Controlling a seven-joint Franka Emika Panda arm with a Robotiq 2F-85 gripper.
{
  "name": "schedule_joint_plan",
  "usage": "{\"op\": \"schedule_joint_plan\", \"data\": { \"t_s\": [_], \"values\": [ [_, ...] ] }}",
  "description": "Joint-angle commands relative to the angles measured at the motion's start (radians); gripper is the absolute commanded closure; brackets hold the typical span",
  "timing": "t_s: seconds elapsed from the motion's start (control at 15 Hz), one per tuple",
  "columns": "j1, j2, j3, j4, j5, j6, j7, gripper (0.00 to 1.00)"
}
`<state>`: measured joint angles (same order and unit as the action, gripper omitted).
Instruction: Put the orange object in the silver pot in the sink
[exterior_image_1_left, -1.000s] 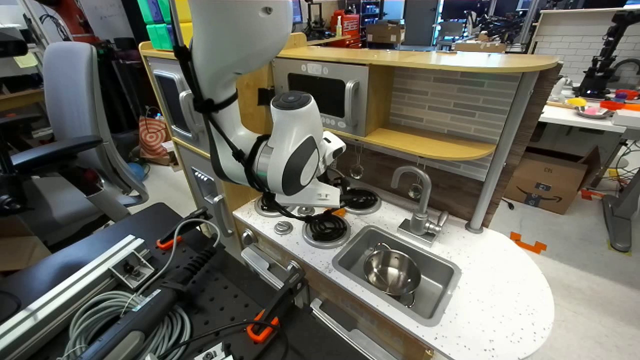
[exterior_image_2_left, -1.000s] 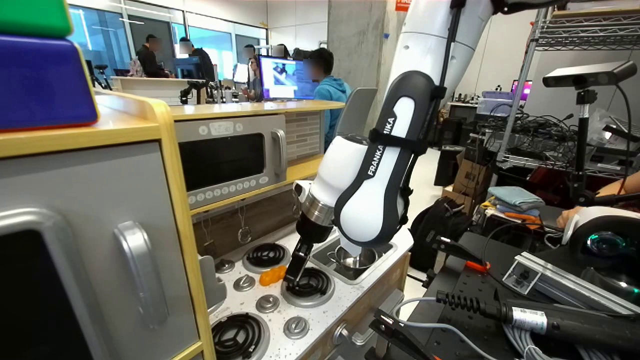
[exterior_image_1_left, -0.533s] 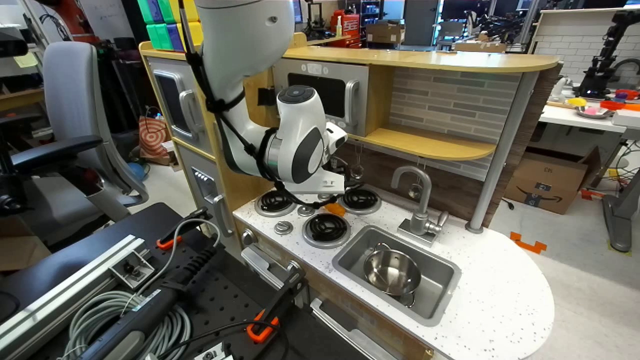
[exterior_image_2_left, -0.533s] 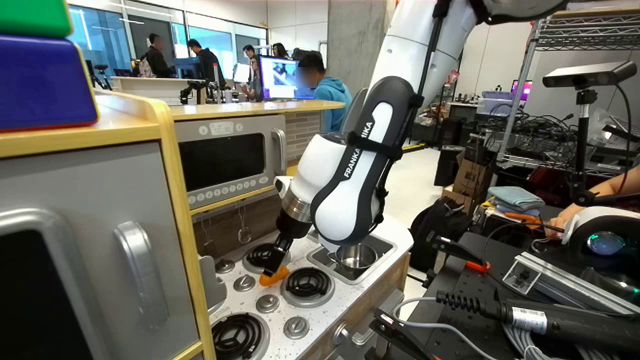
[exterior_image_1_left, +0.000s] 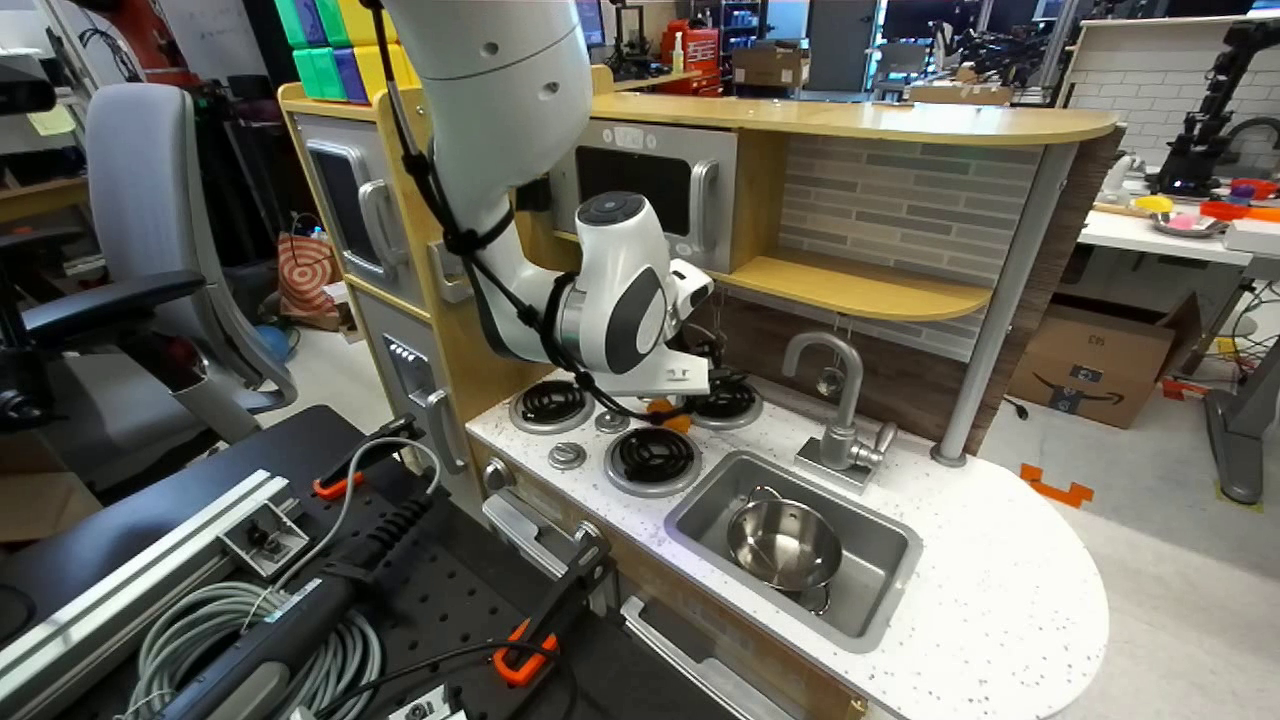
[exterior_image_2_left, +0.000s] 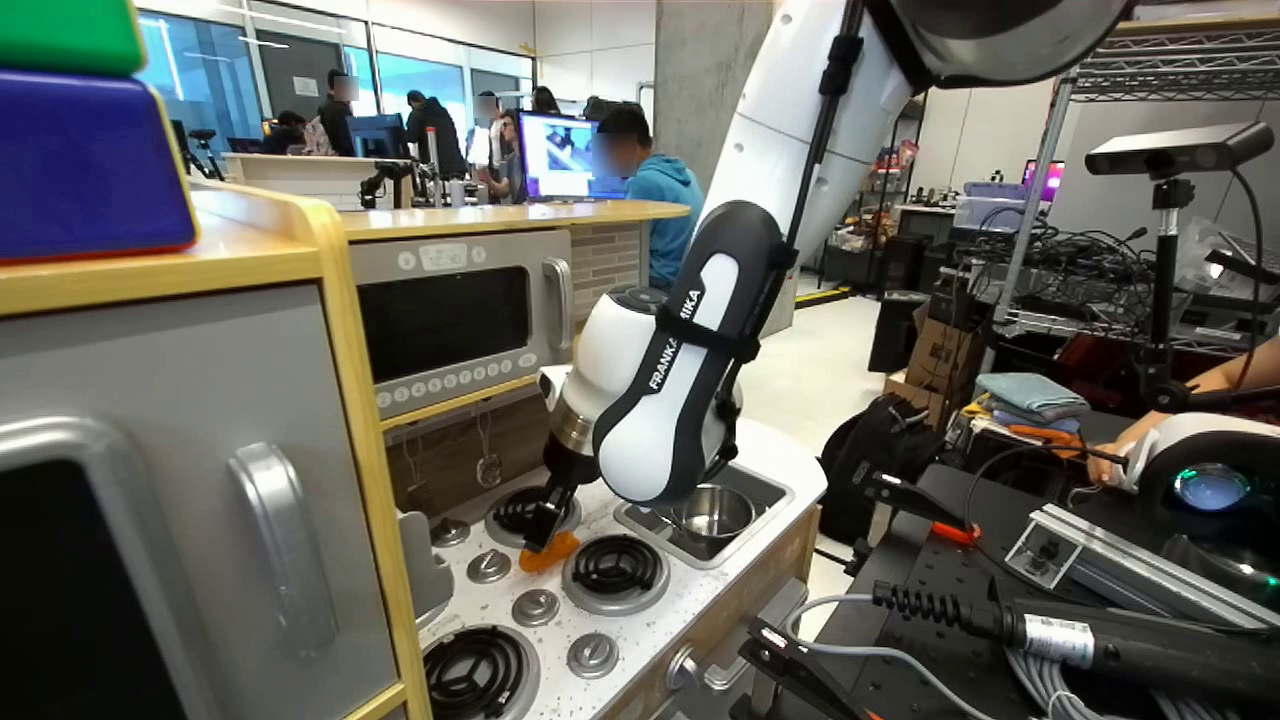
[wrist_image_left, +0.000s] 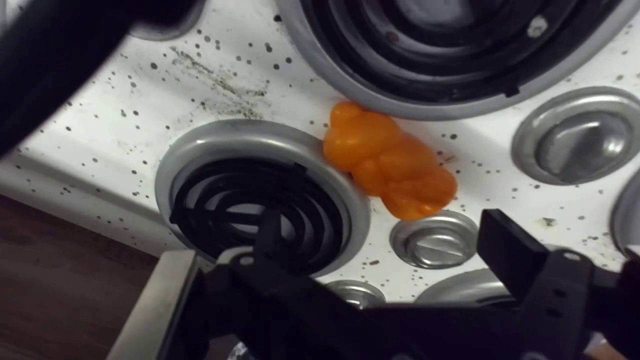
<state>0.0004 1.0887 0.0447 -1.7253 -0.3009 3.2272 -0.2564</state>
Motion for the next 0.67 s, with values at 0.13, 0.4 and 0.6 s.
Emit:
{"op": "schedule_joint_plan", "data": {
  "t_s": [0.13,0.4,0.6],
  "values": [
    [0.046,0.065,-0.055,0.114,0.053,-0.102,0.037,0.00],
    [0.039,0.076,-0.051,0.147,0.061,-0.171,0.042,0.00],
    [0.045,0.083,-0.047,0.155,0.057,-0.198,0.038,0.00]
  ]
}}
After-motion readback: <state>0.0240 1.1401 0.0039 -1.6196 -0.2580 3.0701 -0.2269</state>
